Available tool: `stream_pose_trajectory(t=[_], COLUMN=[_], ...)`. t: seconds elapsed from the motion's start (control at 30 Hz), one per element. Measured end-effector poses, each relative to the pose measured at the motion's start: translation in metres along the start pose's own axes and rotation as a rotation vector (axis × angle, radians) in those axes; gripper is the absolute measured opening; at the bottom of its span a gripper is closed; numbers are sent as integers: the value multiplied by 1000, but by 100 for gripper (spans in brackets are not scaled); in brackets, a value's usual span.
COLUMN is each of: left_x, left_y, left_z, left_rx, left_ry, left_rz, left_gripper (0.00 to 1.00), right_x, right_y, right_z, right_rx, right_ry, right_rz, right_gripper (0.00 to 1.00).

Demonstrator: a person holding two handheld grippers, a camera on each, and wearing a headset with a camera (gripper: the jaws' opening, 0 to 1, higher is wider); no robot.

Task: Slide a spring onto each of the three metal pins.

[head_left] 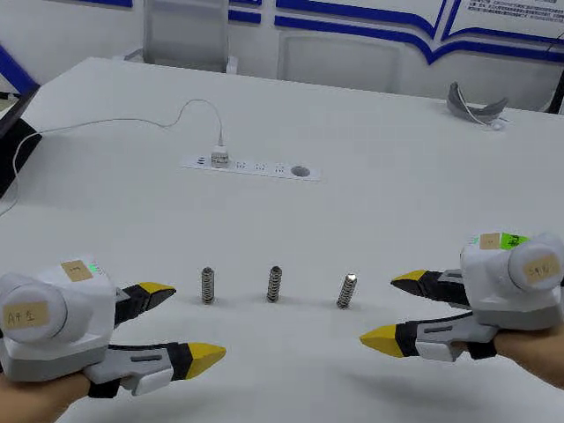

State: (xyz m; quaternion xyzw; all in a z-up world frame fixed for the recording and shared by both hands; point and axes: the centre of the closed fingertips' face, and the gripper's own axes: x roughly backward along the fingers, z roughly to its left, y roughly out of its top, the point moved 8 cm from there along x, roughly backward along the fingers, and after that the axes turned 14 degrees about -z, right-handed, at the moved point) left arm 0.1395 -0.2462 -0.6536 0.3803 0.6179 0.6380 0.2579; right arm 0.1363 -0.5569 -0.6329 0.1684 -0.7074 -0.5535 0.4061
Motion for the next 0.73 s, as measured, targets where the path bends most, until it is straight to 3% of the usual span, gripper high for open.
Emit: stream_pose_trajectory(t=[0.53, 0.73], left_x=[7, 9], left_y=[-2, -4], left_z=[-1, -1], left_rx=[13, 18], left_ry=[22, 30], left_rz=[-10, -12], left_gripper=[65, 65], right_x=[4, 3], right_y=[-4, -8], right_z=[4, 3], right_rx=[-29, -25], right_ry=[-44, -46], right_rz=[-76, -76], right_gripper=[62, 62])
